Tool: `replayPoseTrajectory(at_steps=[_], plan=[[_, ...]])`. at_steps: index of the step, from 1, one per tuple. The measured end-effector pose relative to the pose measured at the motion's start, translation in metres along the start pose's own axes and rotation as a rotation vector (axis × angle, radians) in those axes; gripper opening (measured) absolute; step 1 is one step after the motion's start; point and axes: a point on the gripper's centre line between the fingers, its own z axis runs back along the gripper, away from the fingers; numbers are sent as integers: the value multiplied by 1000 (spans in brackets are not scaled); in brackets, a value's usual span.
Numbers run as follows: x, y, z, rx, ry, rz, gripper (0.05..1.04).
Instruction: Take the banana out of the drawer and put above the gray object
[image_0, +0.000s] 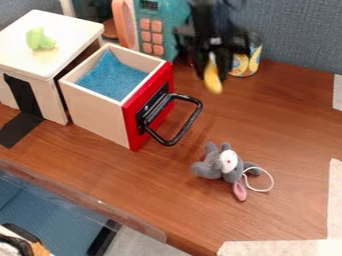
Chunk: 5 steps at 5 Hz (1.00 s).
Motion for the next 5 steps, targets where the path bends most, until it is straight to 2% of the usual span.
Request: replayPoseTrajectory(at_steps=[1, 2, 3, 4, 5], plan=[[0, -10, -38, 49, 16, 4, 374], [-1, -9, -62, 81, 27, 12, 374], [-3, -7, -74, 93, 41, 20, 374], [-5, -6, -82, 99, 61, 27, 440], [-2, -13, -78, 125, 62, 1, 754]])
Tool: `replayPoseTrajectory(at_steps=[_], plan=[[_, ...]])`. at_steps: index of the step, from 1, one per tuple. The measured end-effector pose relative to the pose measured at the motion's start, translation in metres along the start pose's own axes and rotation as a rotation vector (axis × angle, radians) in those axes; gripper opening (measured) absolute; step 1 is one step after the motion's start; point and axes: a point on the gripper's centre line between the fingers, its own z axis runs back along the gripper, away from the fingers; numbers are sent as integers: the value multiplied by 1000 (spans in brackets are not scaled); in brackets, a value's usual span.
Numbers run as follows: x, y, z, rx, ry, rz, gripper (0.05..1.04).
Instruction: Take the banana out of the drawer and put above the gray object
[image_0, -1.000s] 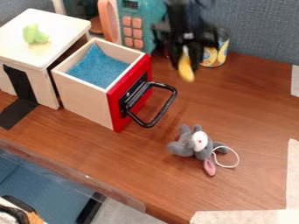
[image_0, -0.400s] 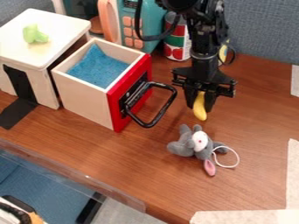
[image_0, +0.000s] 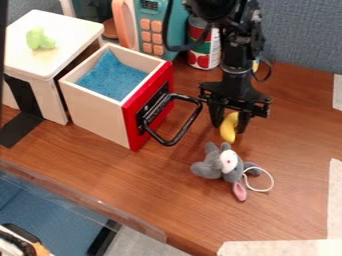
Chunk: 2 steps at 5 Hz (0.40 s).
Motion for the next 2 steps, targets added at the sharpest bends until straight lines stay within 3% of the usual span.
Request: replayPoseTrajectory(at_steps=[1, 2], plan=[[-3, -2, 5, 20, 11, -10, 994], [-1, -5, 46, -18, -54, -10, 1005]])
